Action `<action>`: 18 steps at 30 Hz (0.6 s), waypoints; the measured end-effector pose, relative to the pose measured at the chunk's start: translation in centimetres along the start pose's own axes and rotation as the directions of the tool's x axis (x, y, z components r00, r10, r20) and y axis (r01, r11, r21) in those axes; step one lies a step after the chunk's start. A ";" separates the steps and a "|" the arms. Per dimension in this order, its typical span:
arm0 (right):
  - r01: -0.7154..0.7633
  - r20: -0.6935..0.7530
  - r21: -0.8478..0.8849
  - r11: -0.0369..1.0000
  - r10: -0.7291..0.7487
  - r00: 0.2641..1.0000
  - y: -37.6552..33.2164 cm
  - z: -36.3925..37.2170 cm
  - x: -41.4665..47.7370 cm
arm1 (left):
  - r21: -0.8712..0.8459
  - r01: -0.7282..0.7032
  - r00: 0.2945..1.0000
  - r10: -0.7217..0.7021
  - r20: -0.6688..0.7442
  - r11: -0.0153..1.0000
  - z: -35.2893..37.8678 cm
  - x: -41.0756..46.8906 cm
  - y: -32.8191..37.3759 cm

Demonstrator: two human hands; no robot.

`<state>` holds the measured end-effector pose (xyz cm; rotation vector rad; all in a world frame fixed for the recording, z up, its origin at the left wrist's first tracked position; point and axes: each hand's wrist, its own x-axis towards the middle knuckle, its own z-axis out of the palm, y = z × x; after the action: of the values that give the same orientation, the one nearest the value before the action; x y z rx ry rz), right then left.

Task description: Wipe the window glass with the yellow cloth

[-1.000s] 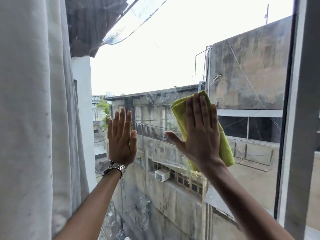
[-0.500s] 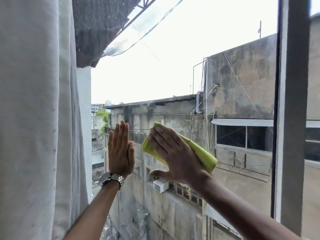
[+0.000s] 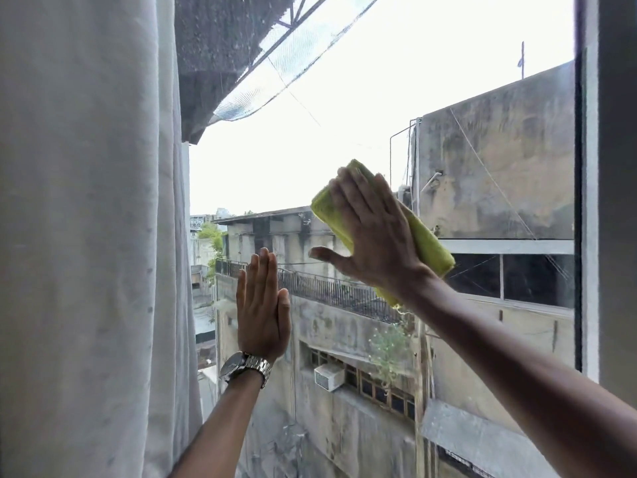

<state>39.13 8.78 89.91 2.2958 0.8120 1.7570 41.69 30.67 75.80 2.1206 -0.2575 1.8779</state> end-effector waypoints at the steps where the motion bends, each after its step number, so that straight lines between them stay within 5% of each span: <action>1: 0.042 0.000 -0.010 0.999 -0.042 0.999 -0.9 0.4 0.7 | -0.006 0.000 1.000 0.000 -0.002 1.000 -0.1 0.0 0.1; 10: 0.434 0.153 -0.022 0.901 -0.426 0.892 -2.5 3.2 -6.1 | -0.035 0.031 1.000 -0.031 0.005 0.999 -0.6 0.0 0.7; 15: 0.420 0.198 0.016 0.908 -0.414 0.888 0.9 2.3 -13.0 | -0.034 0.030 1.000 -0.030 -0.001 0.999 -0.8 0.1 1.0; 18: 0.284 0.153 -0.015 0.959 -0.278 0.948 3.9 0.7 -11.8 | -0.027 0.034 0.999 -0.034 -0.005 0.999 -0.8 0.0 0.8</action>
<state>39.03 -0.19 81.33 2.1319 1.0108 1.4478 40.72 30.17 76.00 2.0889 -0.2424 1.8503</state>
